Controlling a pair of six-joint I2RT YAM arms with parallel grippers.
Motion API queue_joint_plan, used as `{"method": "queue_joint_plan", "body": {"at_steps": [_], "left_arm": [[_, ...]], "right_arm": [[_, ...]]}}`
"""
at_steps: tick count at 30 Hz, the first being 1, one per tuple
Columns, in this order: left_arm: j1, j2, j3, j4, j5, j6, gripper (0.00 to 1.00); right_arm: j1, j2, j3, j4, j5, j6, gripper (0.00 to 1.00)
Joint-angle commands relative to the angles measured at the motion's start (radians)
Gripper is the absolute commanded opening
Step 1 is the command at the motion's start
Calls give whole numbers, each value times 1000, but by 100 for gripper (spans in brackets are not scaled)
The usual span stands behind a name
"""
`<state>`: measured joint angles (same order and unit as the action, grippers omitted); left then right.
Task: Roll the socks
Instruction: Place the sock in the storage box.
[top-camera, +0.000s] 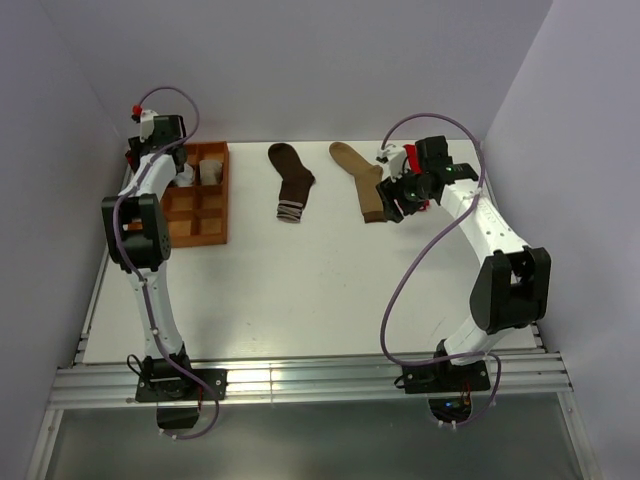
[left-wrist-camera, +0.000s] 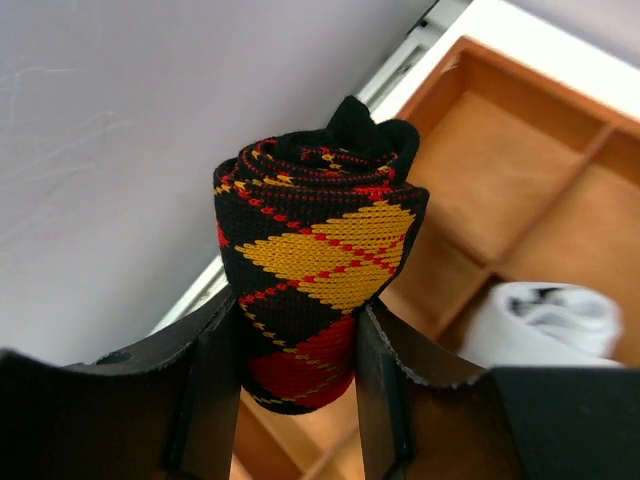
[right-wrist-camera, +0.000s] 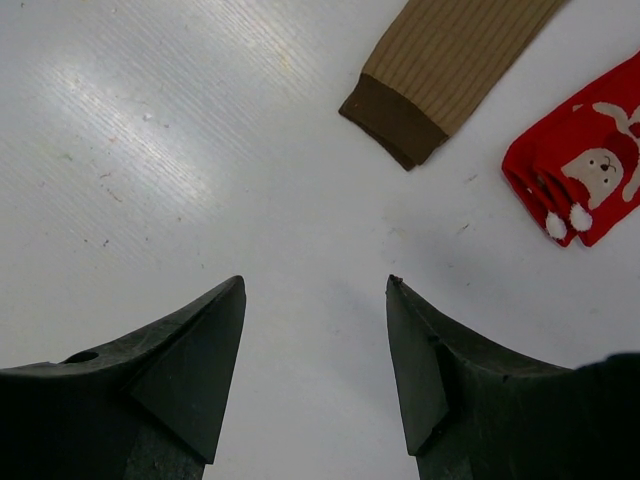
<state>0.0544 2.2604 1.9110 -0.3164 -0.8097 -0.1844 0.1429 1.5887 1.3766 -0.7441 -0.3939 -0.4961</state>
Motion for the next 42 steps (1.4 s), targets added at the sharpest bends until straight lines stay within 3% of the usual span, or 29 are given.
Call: {"method": "queue_joint_plan", "body": {"at_steps": [1,11,25,36,42], "left_arm": [[24,5,48,-27,32,23,0],[28,116,203,-150,86,40,0],[51,200,244,-236,185,28,0],[71,266,290,-331,357,-33,0],[110,284,307,-391,523,-104,0]], "right_arm": [[15,24,58,23,-10,-12,65],[38,37,55,28,-8,-15,65],[57,48,52,22,-2,-22,65],[66,63,38,23,9,-30,65],[70,63,27,32,24,-35,65]]}}
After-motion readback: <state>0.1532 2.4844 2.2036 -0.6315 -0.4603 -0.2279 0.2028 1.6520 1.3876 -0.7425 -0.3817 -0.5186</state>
